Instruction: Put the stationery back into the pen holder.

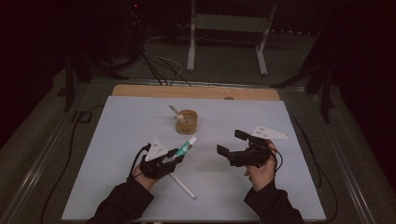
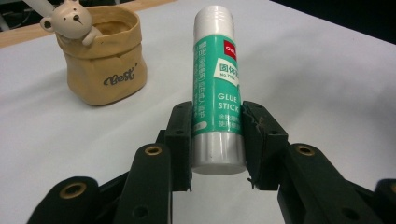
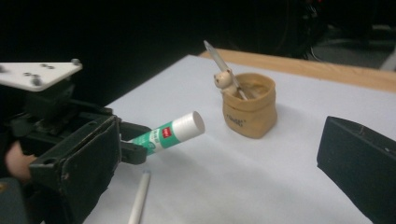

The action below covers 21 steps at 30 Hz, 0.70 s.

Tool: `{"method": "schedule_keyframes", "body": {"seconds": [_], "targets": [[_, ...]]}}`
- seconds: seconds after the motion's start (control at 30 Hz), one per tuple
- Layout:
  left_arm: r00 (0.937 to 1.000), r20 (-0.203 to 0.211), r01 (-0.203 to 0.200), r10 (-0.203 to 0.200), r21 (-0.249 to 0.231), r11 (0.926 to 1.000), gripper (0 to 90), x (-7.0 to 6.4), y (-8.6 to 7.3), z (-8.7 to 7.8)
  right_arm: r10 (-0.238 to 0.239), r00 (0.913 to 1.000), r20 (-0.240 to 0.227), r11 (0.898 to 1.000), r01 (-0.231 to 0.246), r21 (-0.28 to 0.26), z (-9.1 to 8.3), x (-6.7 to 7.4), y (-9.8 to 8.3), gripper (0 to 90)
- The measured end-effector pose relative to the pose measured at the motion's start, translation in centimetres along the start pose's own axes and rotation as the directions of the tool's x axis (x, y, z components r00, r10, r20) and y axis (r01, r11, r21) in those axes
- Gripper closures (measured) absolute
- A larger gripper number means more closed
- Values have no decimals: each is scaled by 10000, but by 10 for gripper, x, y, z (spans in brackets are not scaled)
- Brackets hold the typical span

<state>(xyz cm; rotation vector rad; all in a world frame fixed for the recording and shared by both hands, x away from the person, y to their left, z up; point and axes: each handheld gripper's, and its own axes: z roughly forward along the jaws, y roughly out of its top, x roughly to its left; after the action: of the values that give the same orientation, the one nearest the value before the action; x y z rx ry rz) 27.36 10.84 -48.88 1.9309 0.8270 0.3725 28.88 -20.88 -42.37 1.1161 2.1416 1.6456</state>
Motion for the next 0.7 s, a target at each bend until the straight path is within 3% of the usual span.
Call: {"method": "schedule_keyframes", "body": {"seconds": [0.3, 0.4, 0.6, 0.7], "targets": [[9998, 188, 69, -68, -94, 9999, 668, -4, -2, 2, 834, 9964, -176, 9965, -833, 99, 15, 1, -1, 0], [9995, 302, 118, -113, -162, 9998, 668, -5, -2, 3, 1360, 9899, -395, 9907, -1358, 82, 19, -3, -3, 0], [9991, 365, 223, -213, -265, 9994, 669, -5, 0, 3, 1875, 9816, -369, 9820, -1864, 314, 27, -3, -7, 0], [9989, 398, 242, -228, -352, 9991, 669, -6, 1, 3, 2256, 9722, -620, 9735, -2226, 517, 32, -2, -10, 0]]}}
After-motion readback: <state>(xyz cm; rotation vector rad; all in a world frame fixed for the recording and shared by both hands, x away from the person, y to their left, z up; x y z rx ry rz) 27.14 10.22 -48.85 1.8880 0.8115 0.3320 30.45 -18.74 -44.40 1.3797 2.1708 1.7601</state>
